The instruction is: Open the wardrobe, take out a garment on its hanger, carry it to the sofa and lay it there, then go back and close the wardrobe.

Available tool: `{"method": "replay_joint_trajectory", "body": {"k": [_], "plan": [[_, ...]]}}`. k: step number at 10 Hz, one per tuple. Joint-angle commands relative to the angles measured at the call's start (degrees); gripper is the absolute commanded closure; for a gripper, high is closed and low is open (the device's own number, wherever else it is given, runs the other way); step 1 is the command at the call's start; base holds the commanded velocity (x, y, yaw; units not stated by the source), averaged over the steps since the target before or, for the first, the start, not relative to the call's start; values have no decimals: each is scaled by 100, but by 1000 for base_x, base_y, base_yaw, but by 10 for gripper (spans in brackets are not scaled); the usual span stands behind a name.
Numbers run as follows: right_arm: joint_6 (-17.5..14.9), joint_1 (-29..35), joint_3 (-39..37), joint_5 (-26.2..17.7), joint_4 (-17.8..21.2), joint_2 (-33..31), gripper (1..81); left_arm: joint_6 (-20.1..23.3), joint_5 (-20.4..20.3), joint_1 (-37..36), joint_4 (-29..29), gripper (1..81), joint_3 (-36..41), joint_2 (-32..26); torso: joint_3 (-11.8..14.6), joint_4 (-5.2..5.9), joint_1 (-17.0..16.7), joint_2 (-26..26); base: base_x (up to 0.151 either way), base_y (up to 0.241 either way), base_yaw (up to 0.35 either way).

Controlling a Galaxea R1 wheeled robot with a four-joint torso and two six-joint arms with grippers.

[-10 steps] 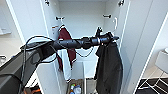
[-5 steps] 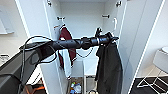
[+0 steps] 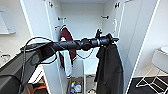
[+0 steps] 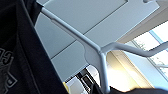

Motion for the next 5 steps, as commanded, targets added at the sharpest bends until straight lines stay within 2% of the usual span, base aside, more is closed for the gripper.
{"method": "replay_joint_trajectory", "body": {"k": [1,5], "plan": [[6,249,40,-304,15,41,10,128,-206,-1062,196,811,49,-51,0,0,5,0,0,0,0],[-2,266,40,-304,16,50,10,111,-74,-1000,284,811,190,-139,0,0,5,2,0,0,0]]}}
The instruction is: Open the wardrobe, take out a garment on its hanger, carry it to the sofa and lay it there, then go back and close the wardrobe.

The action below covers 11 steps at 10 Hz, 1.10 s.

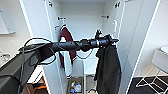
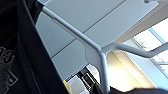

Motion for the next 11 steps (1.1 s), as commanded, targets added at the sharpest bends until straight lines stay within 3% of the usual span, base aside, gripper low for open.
{"method": "replay_joint_trajectory", "body": {"k": [1,4,8,11], "plan": [[-2,217,40,-320,24,50,10,93,-109,-1047,135,811,11,-38,0,0,1,0,0,0,0],[-2,209,40,-320,24,41,10,93,-118,-1012,118,811,11,-82,0,0,1,0,-22,0,0],[-2,217,40,-320,16,50,10,84,-109,-1012,127,811,11,-100,-5,2,1,0,-155,0,0],[-2,209,40,-320,24,50,10,75,-118,-1003,127,811,11,-100,2,2,1,-9,-28,0,0]]}}
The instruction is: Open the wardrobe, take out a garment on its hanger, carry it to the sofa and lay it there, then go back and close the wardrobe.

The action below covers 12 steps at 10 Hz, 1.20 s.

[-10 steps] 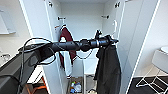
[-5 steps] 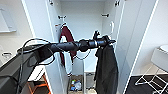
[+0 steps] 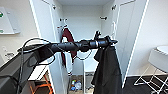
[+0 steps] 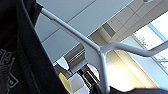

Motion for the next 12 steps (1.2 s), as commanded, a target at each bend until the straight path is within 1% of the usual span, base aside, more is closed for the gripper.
{"method": "replay_joint_trajectory", "body": {"k": [1,10,11,12], "plan": [[-2,266,40,-298,23,39,10,97,-240,-1037,110,811,-44,-26,0,0,7,0,0,0,0],[-2,275,40,-298,14,39,10,80,-294,-985,101,811,-44,-61,0,0,10,2,0,0,0],[-2,275,40,-298,23,39,10,88,-364,-949,101,811,-44,-70,0,0,10,2,0,-103,0],[-2,266,40,-298,23,39,10,88,-364,-941,92,811,-61,-70,0,0,10,2,0,0,-172]]}}
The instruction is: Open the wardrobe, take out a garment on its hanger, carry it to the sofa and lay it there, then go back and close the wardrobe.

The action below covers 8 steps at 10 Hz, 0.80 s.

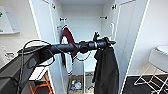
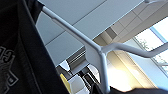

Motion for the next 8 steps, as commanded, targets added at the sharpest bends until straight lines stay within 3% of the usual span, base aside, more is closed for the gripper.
{"method": "replay_joint_trajectory", "body": {"k": [1,8], "plan": [[-2,209,31,-322,23,39,10,78,-298,-1074,55,811,-37,-20,0,0,0,0,0,0,-253],[-2,191,31,-304,32,39,10,52,-219,-1082,37,811,-11,-82,-2,0,5,2,0,0,-334]]}}
